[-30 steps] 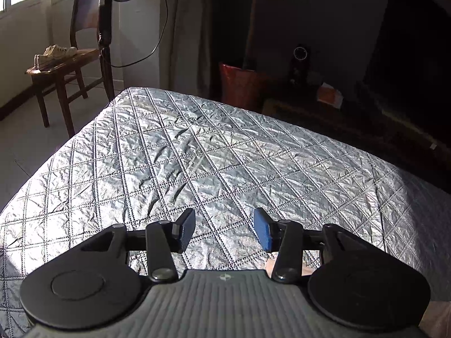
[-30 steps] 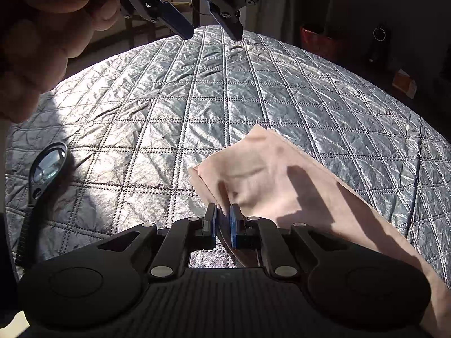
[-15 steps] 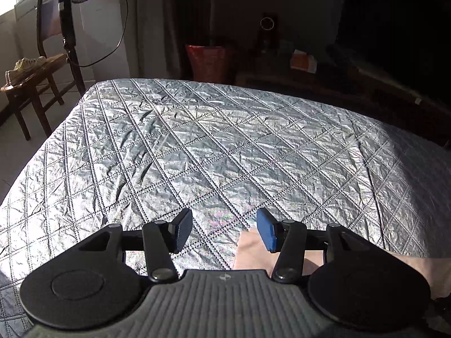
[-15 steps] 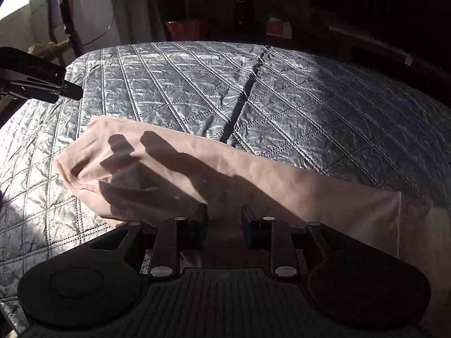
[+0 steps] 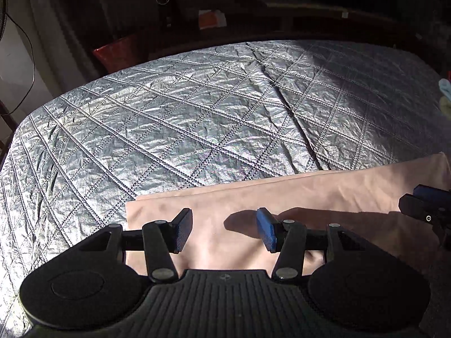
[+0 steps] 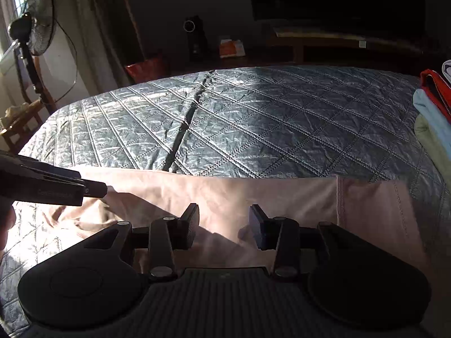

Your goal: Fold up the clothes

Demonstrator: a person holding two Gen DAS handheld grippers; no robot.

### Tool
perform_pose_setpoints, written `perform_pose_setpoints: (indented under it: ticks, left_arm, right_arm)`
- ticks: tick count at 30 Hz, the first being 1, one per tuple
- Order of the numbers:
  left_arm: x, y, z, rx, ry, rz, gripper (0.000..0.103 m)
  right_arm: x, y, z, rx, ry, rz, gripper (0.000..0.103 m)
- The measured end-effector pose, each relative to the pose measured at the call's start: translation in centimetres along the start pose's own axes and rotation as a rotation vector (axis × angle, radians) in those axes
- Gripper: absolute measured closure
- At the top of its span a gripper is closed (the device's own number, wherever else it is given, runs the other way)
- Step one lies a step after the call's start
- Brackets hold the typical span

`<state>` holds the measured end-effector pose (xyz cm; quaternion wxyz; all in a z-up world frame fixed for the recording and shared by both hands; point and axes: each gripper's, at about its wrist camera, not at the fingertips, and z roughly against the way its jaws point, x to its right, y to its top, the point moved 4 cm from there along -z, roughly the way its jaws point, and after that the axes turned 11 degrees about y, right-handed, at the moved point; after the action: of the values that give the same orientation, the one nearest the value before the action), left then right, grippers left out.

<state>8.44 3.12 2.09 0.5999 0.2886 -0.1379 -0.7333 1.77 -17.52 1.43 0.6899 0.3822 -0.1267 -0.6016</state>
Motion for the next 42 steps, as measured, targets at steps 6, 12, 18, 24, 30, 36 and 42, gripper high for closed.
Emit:
perform_pose_setpoints:
  ticks: [6, 12, 18, 24, 30, 36, 42]
  left_arm:
    - [5.0, -1.4, 0.0, 0.029, -0.008, -0.230, 0.054]
    - [3.5, -0.8, -0.4, -0.026, -0.068, -0.112, 0.056]
    - [3.4, -1.0, -0.5, -0.023, -0.057, -0.146, 0.053]
    - [2.6, -0.9, -1.2, -0.052, -0.097, -0.090, 0.044]
    - [3.2, -0.8, -1.0, -0.032, -0.073, -0.129, 0.044]
    - [2.8, -0.7, -1.3, -0.055, -0.087, -0.091, 0.043]
    - [2.9, -0.6, -1.1, -0.046, -0.074, -0.099, 0.046]
  right_arm:
    - [-1.6, -1.9, -0.3, -0.076, -0.061, 0.204, 0.054]
    - [-3.9, -1.2, 1.7, 0.036, 0.081, 0.246, 0.102]
    - [-6.4, -1.4, 0.0, -0.030, 0.159, 0.290, 0.103]
    - [-7.7, -3.3, -1.1, -0.184, 0.212, 0.344, 0.100]
    - [-7.8, -2.5, 0.9, -0.153, 0.229, 0.282, 0.084]
    - [-7.5, -1.6, -1.8, -0.043, 0.230, 0.191, 0.077]
    - [-9.2, -3.4, 0.2, -0.108, 0.257, 0.297, 0.070]
